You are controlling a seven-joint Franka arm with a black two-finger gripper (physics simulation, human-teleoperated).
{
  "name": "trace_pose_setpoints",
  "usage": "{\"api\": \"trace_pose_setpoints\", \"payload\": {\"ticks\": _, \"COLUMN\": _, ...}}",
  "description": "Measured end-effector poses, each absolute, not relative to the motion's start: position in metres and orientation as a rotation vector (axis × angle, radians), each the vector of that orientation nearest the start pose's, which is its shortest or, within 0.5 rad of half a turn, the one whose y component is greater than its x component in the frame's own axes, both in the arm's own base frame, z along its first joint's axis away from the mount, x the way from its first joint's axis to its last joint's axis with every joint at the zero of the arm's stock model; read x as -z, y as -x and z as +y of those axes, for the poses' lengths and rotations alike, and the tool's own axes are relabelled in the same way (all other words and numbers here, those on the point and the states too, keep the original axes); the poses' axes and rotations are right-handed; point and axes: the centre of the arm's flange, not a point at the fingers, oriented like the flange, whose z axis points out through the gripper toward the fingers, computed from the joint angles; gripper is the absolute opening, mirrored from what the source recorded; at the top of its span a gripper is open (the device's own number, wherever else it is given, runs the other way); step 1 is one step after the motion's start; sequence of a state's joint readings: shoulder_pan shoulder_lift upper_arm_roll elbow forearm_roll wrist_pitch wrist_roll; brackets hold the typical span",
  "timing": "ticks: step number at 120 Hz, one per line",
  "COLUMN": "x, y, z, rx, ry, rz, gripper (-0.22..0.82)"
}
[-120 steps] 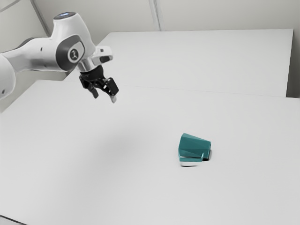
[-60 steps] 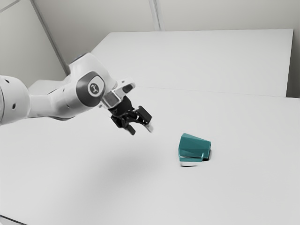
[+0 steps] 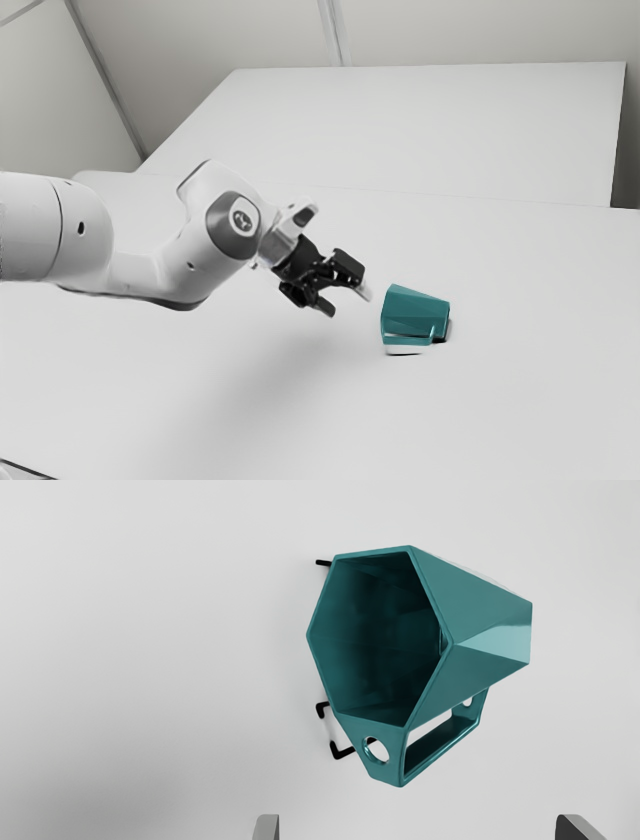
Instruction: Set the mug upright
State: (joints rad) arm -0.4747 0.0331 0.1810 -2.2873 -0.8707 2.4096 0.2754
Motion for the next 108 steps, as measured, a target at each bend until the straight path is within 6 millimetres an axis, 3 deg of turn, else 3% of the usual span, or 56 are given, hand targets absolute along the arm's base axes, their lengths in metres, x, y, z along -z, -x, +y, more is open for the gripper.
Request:
{"api": "trace_pose_setpoints", "payload": {"ticks": 24, "x": -0.333, "y": -0.505, "z": -0.169, "rx": -0.125, "ry": -2.498, "rz": 0.059, "gripper": 0.60}}
{"api": "trace_pose_setpoints", "payload": {"ticks": 62, "x": -0.318, "y": -0.524, "z": -0.183, "rx": -0.174, "ry": -2.480, "rz": -0.073, "gripper": 0.60}}
{"api": "trace_pose_setpoints", "payload": {"ticks": 108, "x": -0.311, "y": -0.542, "z": -0.208, "rx": -0.206, "ry": -2.457, "rz": -0.224, "gripper": 0.60}}
